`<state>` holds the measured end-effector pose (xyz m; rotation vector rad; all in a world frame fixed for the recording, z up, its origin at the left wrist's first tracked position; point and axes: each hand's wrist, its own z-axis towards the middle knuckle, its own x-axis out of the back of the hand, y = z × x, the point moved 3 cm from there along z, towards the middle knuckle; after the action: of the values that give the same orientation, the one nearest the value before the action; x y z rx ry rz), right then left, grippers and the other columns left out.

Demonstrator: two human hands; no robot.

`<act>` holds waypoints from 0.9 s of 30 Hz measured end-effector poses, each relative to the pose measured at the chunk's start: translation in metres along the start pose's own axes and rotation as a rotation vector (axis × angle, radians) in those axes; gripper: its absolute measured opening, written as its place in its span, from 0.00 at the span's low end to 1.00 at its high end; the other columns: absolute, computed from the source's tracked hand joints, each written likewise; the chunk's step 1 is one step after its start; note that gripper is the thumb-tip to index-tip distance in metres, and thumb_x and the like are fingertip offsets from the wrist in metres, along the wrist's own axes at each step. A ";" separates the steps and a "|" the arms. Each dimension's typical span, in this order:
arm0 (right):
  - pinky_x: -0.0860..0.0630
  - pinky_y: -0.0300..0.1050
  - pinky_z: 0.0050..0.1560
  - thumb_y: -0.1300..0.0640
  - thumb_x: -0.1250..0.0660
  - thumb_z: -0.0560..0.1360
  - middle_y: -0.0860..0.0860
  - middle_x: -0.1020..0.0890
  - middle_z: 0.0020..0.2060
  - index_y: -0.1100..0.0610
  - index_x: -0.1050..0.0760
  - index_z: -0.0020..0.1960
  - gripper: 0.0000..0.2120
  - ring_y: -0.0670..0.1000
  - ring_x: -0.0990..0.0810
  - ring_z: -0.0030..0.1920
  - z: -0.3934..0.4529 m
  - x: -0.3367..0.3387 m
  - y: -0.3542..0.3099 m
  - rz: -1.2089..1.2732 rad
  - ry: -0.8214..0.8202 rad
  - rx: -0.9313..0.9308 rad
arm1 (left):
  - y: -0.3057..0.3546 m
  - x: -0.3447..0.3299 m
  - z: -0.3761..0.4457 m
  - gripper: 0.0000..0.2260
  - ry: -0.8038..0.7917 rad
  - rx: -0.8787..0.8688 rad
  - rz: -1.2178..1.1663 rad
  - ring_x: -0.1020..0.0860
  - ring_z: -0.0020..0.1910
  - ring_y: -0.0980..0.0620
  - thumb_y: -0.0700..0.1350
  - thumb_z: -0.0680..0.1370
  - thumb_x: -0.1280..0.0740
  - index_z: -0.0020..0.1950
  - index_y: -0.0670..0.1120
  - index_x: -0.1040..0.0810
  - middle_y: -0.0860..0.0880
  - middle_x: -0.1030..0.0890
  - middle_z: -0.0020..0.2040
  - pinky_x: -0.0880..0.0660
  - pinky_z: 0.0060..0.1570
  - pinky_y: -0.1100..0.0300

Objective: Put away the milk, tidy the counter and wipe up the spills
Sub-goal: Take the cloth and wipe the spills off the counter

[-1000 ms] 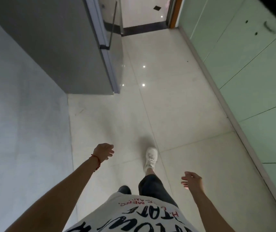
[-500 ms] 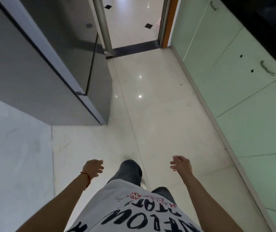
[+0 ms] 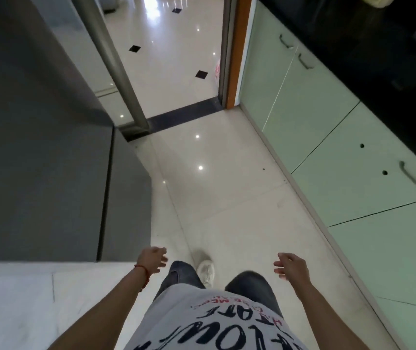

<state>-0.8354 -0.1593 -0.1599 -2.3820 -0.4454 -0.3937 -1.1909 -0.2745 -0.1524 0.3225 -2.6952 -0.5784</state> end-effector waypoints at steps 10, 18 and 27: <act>0.26 0.44 0.35 0.60 0.38 0.76 0.57 0.20 0.37 0.63 0.24 0.51 0.08 0.55 0.22 0.34 0.123 0.022 -0.107 0.089 0.037 -0.095 | 0.268 -0.067 0.092 0.06 -0.066 -0.236 0.091 0.24 0.35 0.51 0.43 0.77 0.39 0.47 0.41 0.25 0.48 0.22 0.37 0.29 0.37 0.60; 0.25 0.43 0.35 0.60 0.39 0.75 0.56 0.19 0.37 0.62 0.24 0.49 0.08 0.55 0.22 0.34 0.222 0.063 -0.234 0.156 0.070 -0.084 | 0.372 -0.110 0.136 0.09 -0.041 -0.191 0.248 0.24 0.44 0.45 0.44 0.78 0.40 0.52 0.39 0.24 0.41 0.21 0.46 0.29 0.44 0.57; 0.25 0.43 0.36 0.57 0.38 0.76 0.53 0.19 0.36 0.60 0.23 0.47 0.08 0.52 0.21 0.33 0.302 0.080 -0.376 0.256 0.080 0.029 | 0.497 -0.134 0.194 0.10 -0.059 -0.175 0.301 0.25 0.40 0.46 0.43 0.79 0.40 0.53 0.37 0.24 0.42 0.21 0.43 0.30 0.37 0.60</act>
<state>-0.8709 0.3276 -0.1360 -2.3481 -0.1066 -0.3606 -1.2174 0.2745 -0.1420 -0.1467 -2.6522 -0.7333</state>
